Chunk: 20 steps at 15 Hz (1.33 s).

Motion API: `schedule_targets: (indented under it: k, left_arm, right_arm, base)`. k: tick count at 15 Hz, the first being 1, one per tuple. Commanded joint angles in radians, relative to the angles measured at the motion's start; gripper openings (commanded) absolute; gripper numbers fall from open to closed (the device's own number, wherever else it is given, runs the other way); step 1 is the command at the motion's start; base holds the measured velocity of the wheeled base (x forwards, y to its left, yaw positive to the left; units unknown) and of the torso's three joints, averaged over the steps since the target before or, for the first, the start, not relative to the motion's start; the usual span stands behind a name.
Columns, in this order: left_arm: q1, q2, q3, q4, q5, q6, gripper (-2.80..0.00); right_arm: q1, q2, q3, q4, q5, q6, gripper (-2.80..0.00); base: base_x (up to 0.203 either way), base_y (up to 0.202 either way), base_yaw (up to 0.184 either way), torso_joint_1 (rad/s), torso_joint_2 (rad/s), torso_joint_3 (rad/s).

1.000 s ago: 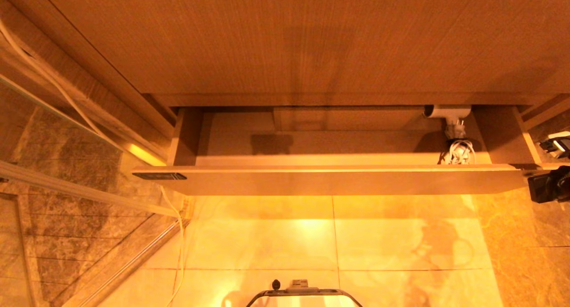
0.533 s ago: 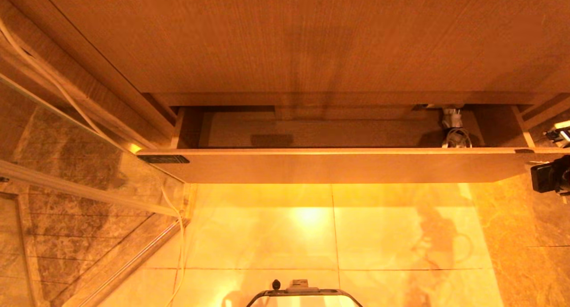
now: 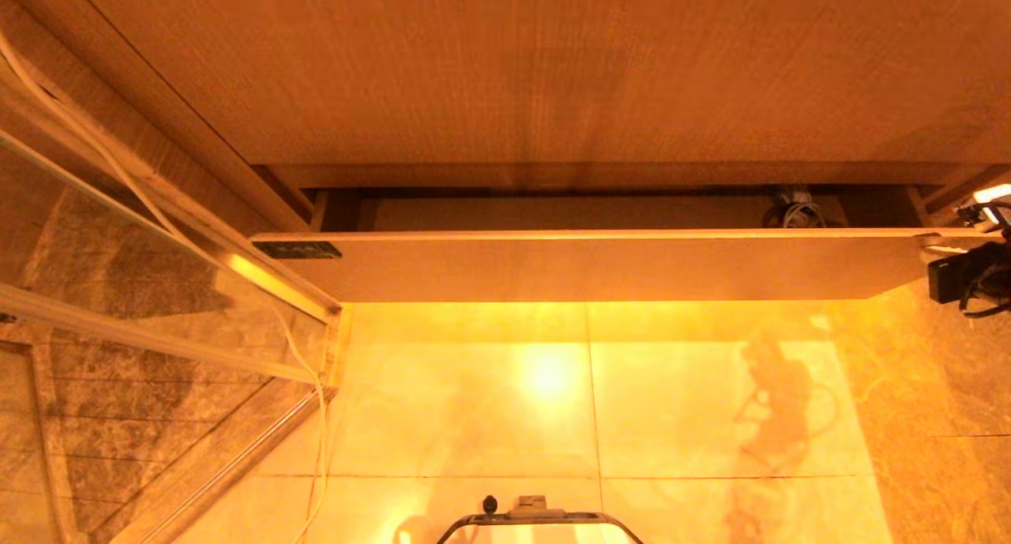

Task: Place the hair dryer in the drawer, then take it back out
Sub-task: Close the drawer

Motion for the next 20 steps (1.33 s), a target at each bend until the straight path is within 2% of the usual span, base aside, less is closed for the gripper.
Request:
schedule_targets:
  k: [1,4,20]
  left_arm:
    - [0.000,0.000,0.002,-0.001,0.000,0.000,-2.80]
    - [0.000,0.000,0.002,-0.001,0.000,0.000,-2.80]
    - [0.000,0.000,0.002,-0.001,0.000,0.000,-2.80]
  right_arm:
    - [0.000,0.080,-0.047,-0.012,0.002,0.001,-2.80]
    - [-0.001,0.116,-0.113,-0.022,0.002,0.002,-2.80]
    - [0.012,0.220,-0.260,-0.127,0.003,0.008,-2.80]
  base:
    - [0.000,0.000,0.000,0.000,0.00,0.000]
    - [0.000,0.000,0.000,0.000,0.00,0.000]
    - [0.000,0.000,0.000,0.000,0.00,0.000]
